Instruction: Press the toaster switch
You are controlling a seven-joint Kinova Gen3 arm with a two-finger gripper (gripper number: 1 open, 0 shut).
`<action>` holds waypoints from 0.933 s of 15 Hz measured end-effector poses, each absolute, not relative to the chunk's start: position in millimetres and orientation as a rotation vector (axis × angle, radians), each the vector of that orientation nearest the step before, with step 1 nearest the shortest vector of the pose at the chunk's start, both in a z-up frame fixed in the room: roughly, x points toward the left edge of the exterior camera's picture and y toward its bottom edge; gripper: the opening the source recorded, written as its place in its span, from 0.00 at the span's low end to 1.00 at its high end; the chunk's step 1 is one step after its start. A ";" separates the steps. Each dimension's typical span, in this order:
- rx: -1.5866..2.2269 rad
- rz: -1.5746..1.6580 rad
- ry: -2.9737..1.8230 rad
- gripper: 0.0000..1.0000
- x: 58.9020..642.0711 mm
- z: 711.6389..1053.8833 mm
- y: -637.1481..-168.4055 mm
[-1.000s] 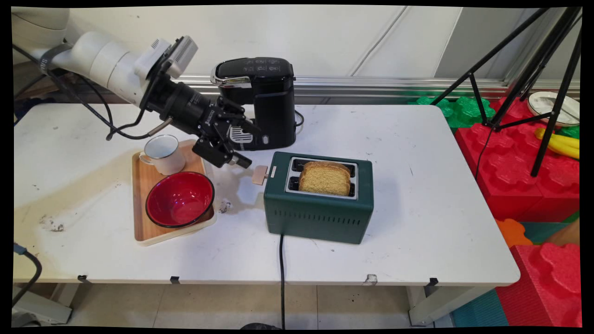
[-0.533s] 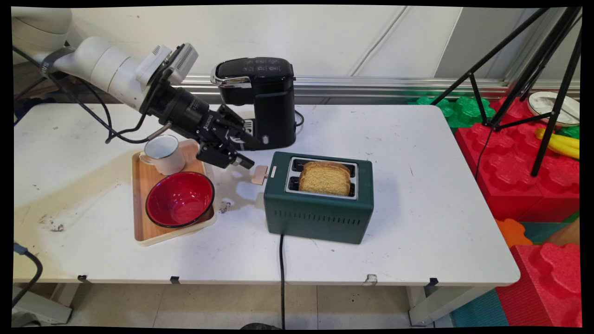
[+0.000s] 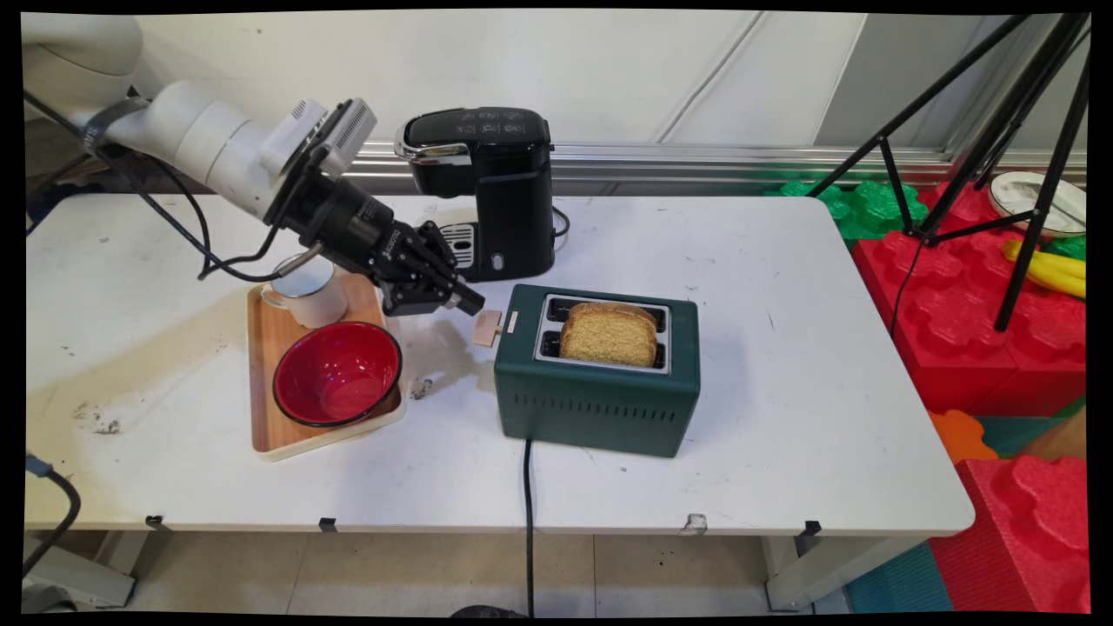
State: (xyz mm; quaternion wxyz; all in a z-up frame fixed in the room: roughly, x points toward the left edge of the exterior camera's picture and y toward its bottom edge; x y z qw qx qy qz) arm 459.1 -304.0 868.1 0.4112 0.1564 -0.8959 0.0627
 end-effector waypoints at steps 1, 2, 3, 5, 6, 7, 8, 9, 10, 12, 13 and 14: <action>0.394 0.154 -2.258 0.00 457.2 866.5 -303.5; 0.394 0.151 -2.261 0.00 455.5 865.2 -303.3; 0.394 0.149 -2.262 0.00 454.3 864.3 -303.4; 0.393 0.146 -2.265 0.00 451.8 862.4 -303.8; 0.394 0.145 -2.267 0.00 450.5 861.1 -304.3; 0.396 0.144 -2.270 0.00 449.0 859.6 -304.8; 0.398 0.143 -2.272 0.00 447.5 858.0 -305.5; 0.401 0.142 -2.274 0.00 446.3 856.7 -306.1; 0.402 0.142 -2.275 0.00 445.4 855.9 -306.5; 0.409 0.140 -2.278 0.00 442.5 852.4 -308.0; 0.411 0.138 -2.280 0.00 441.6 851.2 -308.4; 0.414 0.137 -2.281 0.00 440.7 849.7 -309.0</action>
